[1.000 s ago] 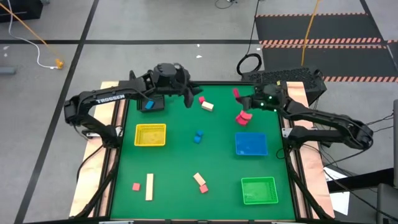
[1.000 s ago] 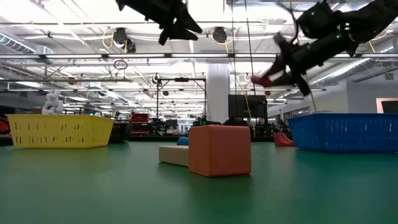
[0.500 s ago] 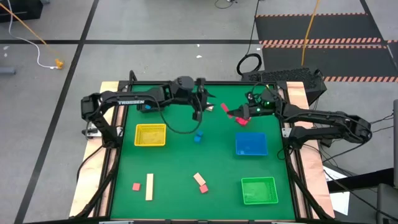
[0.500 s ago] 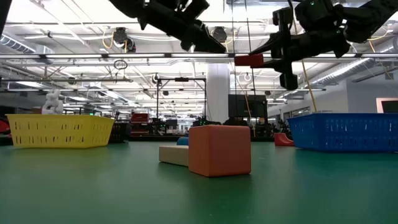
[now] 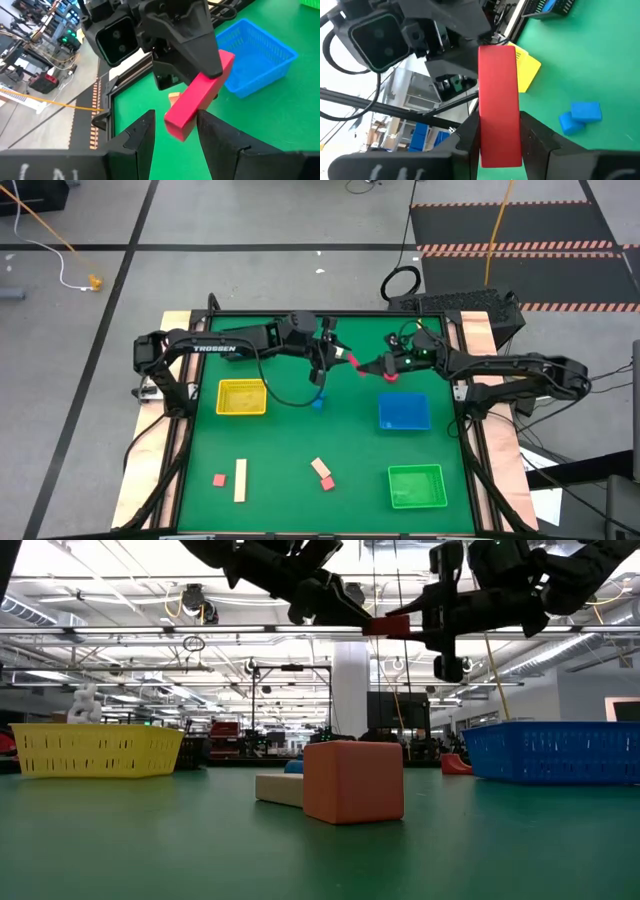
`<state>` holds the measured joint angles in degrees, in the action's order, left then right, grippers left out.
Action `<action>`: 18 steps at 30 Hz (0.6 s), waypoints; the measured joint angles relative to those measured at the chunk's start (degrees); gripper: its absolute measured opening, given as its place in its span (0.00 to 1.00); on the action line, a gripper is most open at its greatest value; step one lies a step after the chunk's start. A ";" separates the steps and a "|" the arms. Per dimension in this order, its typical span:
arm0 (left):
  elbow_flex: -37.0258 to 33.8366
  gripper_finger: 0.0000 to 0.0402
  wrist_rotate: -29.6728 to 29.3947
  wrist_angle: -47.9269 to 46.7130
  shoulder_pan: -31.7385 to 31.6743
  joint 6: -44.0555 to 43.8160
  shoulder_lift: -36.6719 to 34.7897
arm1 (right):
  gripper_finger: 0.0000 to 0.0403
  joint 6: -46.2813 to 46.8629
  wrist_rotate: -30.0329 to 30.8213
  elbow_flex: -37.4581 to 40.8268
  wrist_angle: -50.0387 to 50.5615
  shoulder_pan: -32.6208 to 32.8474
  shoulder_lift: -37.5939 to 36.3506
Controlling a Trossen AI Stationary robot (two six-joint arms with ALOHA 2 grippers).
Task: Sort & place blocks by color
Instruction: Put the top right red block into the yellow bin
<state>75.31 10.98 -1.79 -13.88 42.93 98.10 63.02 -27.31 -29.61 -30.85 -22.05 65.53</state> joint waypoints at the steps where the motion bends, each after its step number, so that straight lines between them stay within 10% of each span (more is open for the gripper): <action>1: 0.00 0.37 0.00 -0.08 0.11 0.04 0.00 | 0.21 0.04 0.00 0.00 -0.73 0.04 0.59; 18: -0.02 0.36 0.38 -2.44 1.83 -5.54 -0.33 | 0.21 -0.45 -0.08 -2.91 -0.67 2.89 2.89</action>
<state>75.29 11.36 -4.23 -12.05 37.39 97.78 62.57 -27.39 -32.51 -31.52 -19.16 68.42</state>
